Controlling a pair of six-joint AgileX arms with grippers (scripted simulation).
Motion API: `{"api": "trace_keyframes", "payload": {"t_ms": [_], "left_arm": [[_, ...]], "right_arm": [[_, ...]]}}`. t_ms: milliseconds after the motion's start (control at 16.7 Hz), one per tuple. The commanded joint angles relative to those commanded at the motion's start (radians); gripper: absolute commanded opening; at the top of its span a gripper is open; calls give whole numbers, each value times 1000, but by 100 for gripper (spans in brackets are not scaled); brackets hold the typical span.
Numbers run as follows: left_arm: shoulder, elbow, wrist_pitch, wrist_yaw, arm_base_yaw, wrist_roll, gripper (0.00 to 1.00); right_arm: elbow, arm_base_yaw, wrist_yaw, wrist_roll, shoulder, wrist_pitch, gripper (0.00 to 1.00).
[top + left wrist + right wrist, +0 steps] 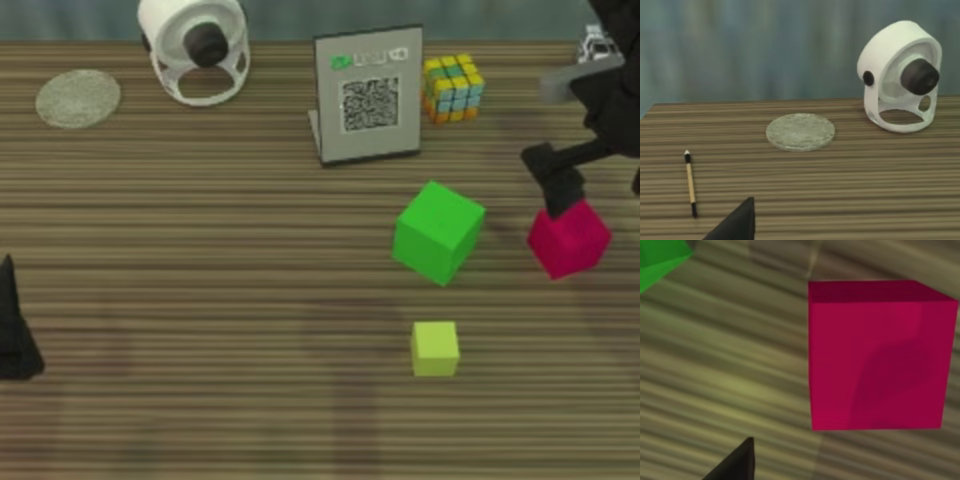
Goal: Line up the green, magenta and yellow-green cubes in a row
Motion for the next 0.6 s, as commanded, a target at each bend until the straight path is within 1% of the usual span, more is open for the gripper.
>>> {"api": "trace_keyframes", "payload": {"t_ms": [240, 600], "left_arm": [[-107, -88, 82, 3, 36, -31, 100], [-107, -88, 82, 3, 36, -31, 100]], "right_arm": [[93, 9, -1, -7, 92, -45, 100], [90, 4, -1, -7, 94, -41, 100]]}}
